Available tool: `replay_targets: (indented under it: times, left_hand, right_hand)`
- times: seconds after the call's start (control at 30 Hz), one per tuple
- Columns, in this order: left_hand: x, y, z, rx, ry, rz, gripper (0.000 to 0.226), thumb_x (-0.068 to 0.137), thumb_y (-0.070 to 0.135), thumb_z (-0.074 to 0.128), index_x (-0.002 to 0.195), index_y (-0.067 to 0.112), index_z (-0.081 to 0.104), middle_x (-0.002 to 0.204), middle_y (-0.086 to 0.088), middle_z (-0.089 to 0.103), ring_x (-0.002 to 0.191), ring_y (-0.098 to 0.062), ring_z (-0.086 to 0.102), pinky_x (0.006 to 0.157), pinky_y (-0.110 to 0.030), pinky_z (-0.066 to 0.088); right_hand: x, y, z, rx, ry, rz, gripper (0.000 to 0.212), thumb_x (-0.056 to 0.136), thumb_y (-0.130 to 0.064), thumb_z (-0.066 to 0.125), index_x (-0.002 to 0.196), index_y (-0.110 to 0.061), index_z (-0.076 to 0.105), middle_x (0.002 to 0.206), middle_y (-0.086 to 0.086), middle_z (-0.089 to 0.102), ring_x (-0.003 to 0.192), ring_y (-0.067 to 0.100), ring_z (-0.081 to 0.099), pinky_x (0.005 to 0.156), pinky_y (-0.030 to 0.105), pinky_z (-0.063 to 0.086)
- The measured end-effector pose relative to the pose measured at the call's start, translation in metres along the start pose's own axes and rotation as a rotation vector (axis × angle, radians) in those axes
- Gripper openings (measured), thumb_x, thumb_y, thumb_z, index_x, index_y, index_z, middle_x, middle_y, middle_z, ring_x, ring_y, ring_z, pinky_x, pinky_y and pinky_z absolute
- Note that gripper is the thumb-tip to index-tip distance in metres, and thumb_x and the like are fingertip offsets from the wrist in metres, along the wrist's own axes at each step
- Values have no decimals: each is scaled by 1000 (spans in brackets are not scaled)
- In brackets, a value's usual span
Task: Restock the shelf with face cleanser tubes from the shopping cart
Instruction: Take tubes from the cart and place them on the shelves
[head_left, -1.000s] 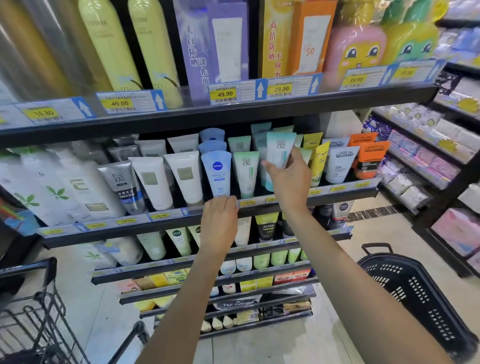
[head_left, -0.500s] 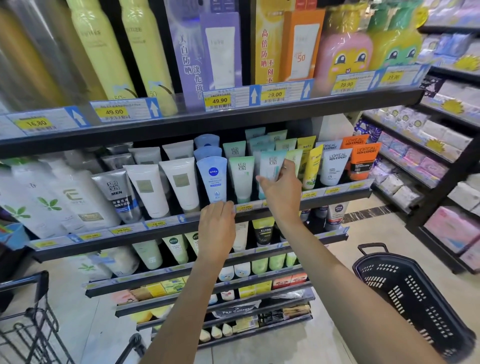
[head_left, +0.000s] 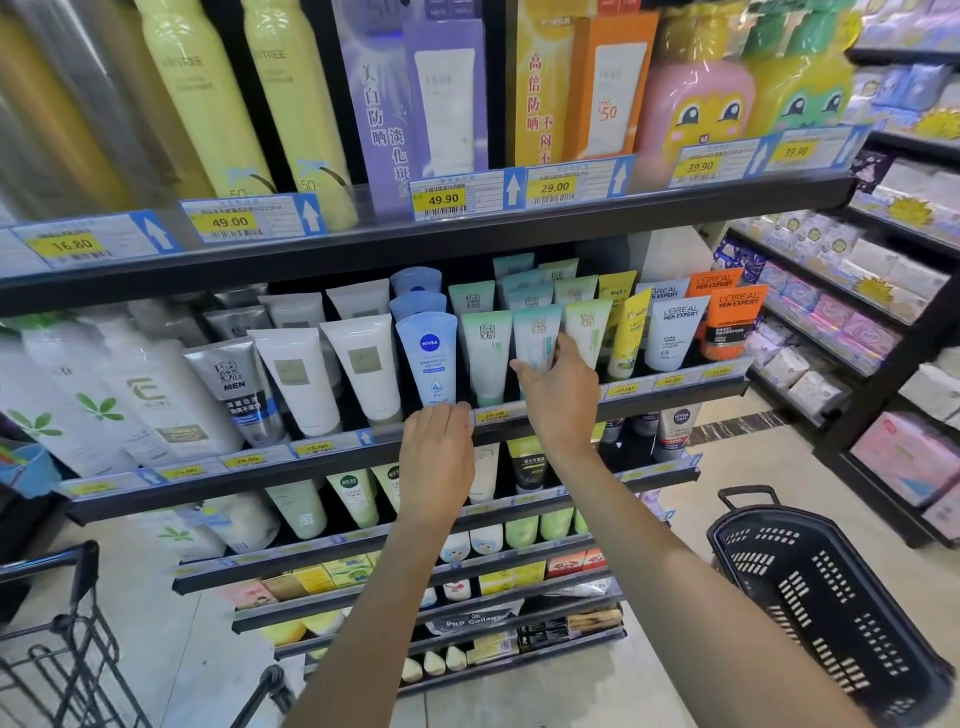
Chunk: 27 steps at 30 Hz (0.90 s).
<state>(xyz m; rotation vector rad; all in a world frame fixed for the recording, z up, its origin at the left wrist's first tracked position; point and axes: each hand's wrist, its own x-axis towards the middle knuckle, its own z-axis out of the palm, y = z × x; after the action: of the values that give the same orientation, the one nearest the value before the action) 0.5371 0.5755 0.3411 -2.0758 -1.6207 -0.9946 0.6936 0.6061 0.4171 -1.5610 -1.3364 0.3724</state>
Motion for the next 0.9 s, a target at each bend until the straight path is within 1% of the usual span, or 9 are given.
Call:
replay_targets:
  times: [0.17,0.3,0.4,0.5,0.7,0.9]
  left_hand:
    - [0,0,0,-8,1,-1,18,90,1,68,106,8,67,87,-4,61,81,-25,56,81,-38,46]
    - [-1,0,1,-5,16,-1,18,89,0,68,106,8,67,86,-5,60,80,-25,56,80,-38,46]
    - [-1,1,2,2,21,0,19,89,0,69,106,8,67,85,-5,60,79,-26,55,79,-38,45]
    - [-1,0,2,7,17,2,19,89,0,69,106,8,67,86,-5,60,80,-25,55,80,-37,44]
    - [-1,1,1,18,15,-3,20,89,2,69,109,7,67,87,-6,61,80,-26,56,80,-38,45]
    - [-1,2,1,16,6,-8,21,89,1,69,108,7,68,87,-6,61,80,-27,56,79,-39,46]
  right_hand:
    - [1,-1,-1,-52,31,3,41,90,-35,79,118,-14,59,108,4,73,97,24,70,78,36,58]
    - [0,0,-1,-77,28,9,41,90,-39,78,116,-14,59,106,5,74,96,27,70,78,41,59]
    - [0,0,-1,-102,15,1,40,90,-40,77,114,-13,60,106,4,74,96,25,70,77,34,55]
    - [0,1,-2,-106,12,-12,39,90,-41,77,112,-13,61,105,3,74,94,23,70,75,32,54]
    - [0,1,-4,-110,7,-15,40,89,-43,78,109,-13,62,100,3,74,90,25,70,76,39,58]
    - [0,1,-6,-97,11,-4,41,89,-42,78,113,-12,64,104,4,76,95,27,70,78,40,58]
